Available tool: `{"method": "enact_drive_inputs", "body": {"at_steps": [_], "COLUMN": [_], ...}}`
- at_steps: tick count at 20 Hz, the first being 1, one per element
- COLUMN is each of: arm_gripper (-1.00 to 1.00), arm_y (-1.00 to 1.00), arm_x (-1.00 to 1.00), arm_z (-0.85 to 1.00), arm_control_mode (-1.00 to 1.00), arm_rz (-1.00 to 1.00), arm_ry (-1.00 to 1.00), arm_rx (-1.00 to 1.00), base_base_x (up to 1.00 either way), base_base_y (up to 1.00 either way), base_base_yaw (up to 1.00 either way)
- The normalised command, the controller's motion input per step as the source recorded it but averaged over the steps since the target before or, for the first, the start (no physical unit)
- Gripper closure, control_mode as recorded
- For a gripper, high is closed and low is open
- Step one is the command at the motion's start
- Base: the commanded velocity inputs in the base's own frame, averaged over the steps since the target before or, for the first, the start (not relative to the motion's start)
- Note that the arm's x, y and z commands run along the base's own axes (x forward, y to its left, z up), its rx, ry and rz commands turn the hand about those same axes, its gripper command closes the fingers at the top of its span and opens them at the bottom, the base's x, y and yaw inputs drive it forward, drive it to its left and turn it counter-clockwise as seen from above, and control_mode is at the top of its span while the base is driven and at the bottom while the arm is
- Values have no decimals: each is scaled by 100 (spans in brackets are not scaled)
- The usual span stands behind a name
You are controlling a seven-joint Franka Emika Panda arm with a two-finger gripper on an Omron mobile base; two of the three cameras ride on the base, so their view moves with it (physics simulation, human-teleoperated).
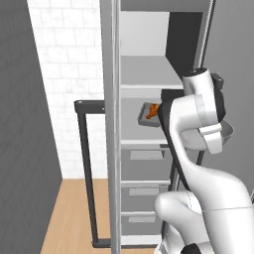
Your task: Take the meat container that has the chicken drumstick and place it on the second highest rack of the freezer. Then take the vegetable container that has the lime and tomato and place it on the highest rack of the freezer.
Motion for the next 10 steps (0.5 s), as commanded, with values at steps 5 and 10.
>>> {"method": "enact_drive_inputs", "body": {"at_steps": [5,10], "arm_gripper": [100,100], "arm_y": [0,0], "arm_x": [0,0], "arm_z": [0,0], "arm_control_mode": [100,100], "arm_rz": [0,0], "arm_ry": [0,0], "arm_rx": [0,0], "base_base_x": [0,0], "base_base_y": [3,0], "base_base_yaw": [0,0]}}
